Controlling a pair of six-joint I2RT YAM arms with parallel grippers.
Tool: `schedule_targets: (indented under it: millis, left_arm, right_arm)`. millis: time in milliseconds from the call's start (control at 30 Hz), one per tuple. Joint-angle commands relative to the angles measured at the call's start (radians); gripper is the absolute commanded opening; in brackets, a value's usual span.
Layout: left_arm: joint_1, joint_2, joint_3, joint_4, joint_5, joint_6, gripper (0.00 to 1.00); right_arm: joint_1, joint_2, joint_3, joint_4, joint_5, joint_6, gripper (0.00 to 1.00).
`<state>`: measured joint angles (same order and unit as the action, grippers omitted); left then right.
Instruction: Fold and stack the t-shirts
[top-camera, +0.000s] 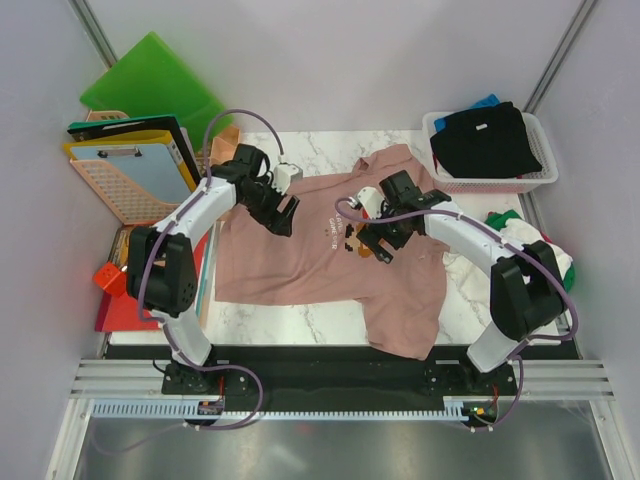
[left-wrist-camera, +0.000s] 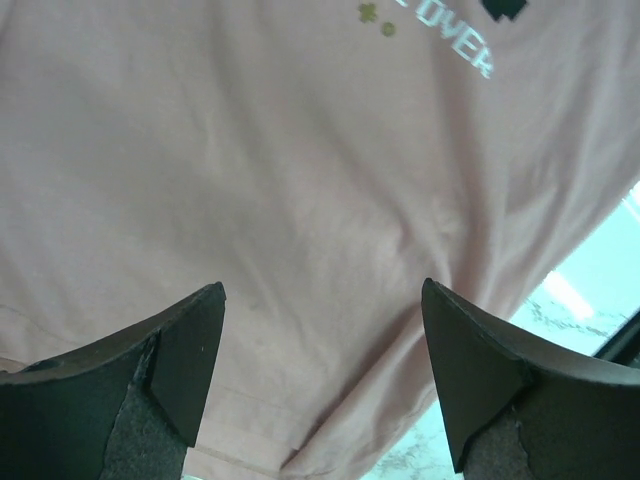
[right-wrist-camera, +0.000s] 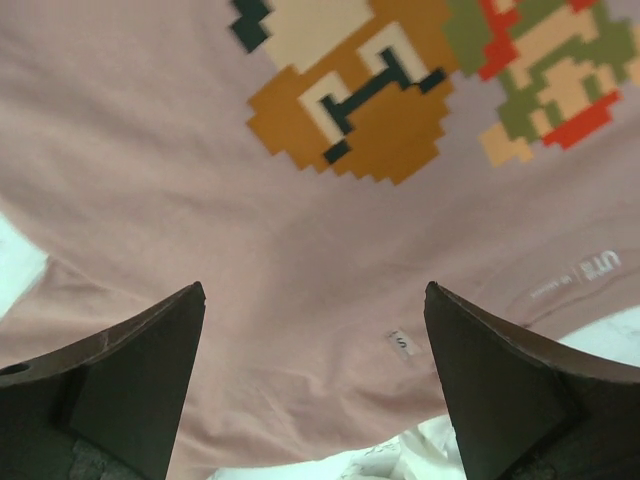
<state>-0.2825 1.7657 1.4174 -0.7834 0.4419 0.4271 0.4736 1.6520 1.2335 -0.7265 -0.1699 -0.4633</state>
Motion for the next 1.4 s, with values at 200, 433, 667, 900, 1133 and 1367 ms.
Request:
schedule_targets:
  millis: [200,433,667,900,1133,1367]
  left_arm:
    - [0.003,-0.081,-0.060,0.125,-0.084,-0.027,0.86]
    - [0.005,-0.299,-0.299,0.199,-0.147,0.007,0.86]
    - [0.005,-0.500,-0.483,0.187,-0.141,0.102,0.86]
    - [0.003,-0.502,-0.508,0.188,-0.126,0.078,0.87]
    - [0.003,-0.430,-0.442,0.213,-0.124,0.024,0.86]
    - [0.003,-0.408,-0.390,0.213,-0.138,-0.002,0.86]
  right_arm:
    - [-0.004,-0.063,0.024,0.151,0.173,0.132,0.98]
    - [-0.003,-0.204,-0.069,0.020,0.242,0.068,0.96]
    - [-0.003,-0.529,-0.189,-0.223,0.134,-0.052,0.82]
    - [0.057,-0.624,-0.279,-0.442,0.026,-0.110,0.65]
    - [0.197,-0.549,-0.347,-0.472,0.099,-0.112,0.87]
    - [0.263,-0.420,-0.347,-0.360,0.124,-0.109,0.85]
